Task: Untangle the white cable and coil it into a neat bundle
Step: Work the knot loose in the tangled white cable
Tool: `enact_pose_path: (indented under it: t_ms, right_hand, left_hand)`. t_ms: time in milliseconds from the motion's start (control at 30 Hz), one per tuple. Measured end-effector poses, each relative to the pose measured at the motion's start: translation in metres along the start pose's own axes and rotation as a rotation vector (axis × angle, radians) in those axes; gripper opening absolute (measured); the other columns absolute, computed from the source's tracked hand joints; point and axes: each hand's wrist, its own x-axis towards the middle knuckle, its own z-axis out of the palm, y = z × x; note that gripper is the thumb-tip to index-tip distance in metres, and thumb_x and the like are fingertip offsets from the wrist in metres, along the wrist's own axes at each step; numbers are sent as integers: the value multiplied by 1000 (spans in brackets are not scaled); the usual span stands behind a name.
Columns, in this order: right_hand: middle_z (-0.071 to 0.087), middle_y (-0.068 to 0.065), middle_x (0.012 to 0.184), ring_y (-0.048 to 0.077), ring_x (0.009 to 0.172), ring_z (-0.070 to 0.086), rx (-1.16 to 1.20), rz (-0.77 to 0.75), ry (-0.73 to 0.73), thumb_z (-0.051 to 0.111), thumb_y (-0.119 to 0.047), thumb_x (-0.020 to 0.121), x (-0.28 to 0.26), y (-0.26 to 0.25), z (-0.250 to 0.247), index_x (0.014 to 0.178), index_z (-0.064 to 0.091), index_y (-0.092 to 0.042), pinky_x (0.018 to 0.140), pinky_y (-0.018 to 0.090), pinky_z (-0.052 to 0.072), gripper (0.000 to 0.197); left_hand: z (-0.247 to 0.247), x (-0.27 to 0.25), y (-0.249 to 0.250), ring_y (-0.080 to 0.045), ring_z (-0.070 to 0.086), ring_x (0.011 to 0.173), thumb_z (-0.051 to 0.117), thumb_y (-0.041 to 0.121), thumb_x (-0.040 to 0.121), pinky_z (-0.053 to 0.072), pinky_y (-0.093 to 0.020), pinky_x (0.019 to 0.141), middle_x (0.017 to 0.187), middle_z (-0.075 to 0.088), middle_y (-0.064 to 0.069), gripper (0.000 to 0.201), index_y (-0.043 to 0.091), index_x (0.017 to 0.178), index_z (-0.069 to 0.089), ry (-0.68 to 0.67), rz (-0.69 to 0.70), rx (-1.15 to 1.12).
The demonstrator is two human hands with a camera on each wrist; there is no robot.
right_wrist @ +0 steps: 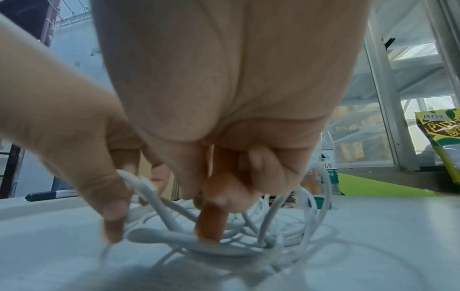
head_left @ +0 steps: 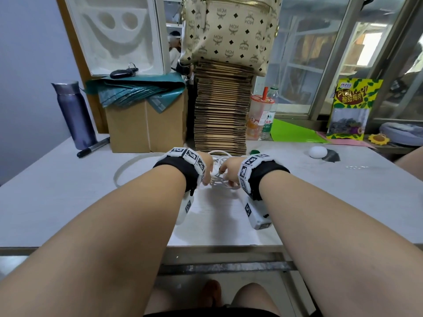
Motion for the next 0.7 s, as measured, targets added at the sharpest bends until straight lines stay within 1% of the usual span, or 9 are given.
enact_pose_path:
  t_ms: [67, 133, 167, 267, 400, 533, 567, 667, 700]
  right_hand:
    - [60, 4, 128, 14, 85, 47, -43, 26, -29, 56, -26, 92, 15, 1, 5, 134, 50, -14, 63, 15, 44, 44]
    - [62, 5, 125, 20, 97, 56, -21, 73, -28, 63, -24, 88, 11, -3, 6, 133, 52, -17, 90, 30, 51, 48]
    - [62, 8, 123, 25, 105, 59, 12, 62, -14, 61, -20, 88, 6, -5, 5, 130, 54, -13, 94, 35, 49, 43]
    - [59, 13, 126, 28, 110, 58, 40, 55, 79, 49, -11, 94, -3, -6, -1, 126, 54, -4, 88, 33, 45, 33]
    - [61, 13, 96, 30, 94, 60, 215, 64, 275, 44, -14, 97, 8, -5, -20, 113, 62, 0, 70, 28, 37, 28]
    - [58, 5, 82, 22, 70, 52, 476, -29, 434, 40, -26, 99, 6, 1, -33, 100, 68, -10, 57, 28, 35, 32]
    - [58, 4, 78, 22, 69, 53, 527, -61, 450, 40, -27, 99, 5, 1, -36, 94, 67, -11, 58, 29, 38, 32]
    - [57, 1, 66, 25, 70, 59, 673, -122, 460, 35, -26, 100, 3, 0, -44, 71, 57, -12, 79, 37, 50, 39]
    - [57, 1, 62, 21, 64, 57, 736, -131, 448, 34, -24, 99, 4, 0, -46, 68, 57, -13, 79, 36, 49, 41]
  left_hand:
    - [-4, -2, 1, -12, 53, 56, 68, 28, 84, 40, -18, 49, 100, 66, -7, 33, 12, 112, 58, 1, 11, -83]
    - [-8, -10, 6, -10, 52, 50, 67, 31, 84, 40, -18, 47, 96, 66, -7, 38, 11, 116, 61, 61, 16, -196]
    - [-10, -12, 6, -8, 51, 47, 66, 31, 84, 40, -17, 45, 89, 65, -5, 37, 12, 116, 61, 102, 22, -256]
    - [-12, -13, 5, -8, 53, 44, 62, 26, 87, 41, -16, 37, 83, 59, -1, 35, 16, 119, 55, 234, 33, -424]
    - [-18, -10, 7, -16, 58, 62, 59, 17, 88, 44, -25, 50, 81, 58, 0, 42, 16, 126, 43, 311, -21, -550]
    - [-33, -13, 6, -27, 66, 89, 56, 17, 90, 54, -34, 74, 110, 65, -12, 37, 9, 125, 49, 303, -59, -666]
    - [-34, -14, 7, -25, 65, 88, 56, 14, 90, 52, -31, 71, 107, 66, -11, 30, 13, 119, 53, 266, -31, -676]
    - [-32, -15, 8, -18, 58, 78, 58, 8, 88, 47, -19, 55, 83, 60, 2, 27, 19, 112, 54, 225, 47, -701]
    - [-30, -15, 8, -18, 57, 79, 60, 11, 87, 48, -20, 58, 80, 58, 2, 24, 16, 110, 56, 239, 55, -696]
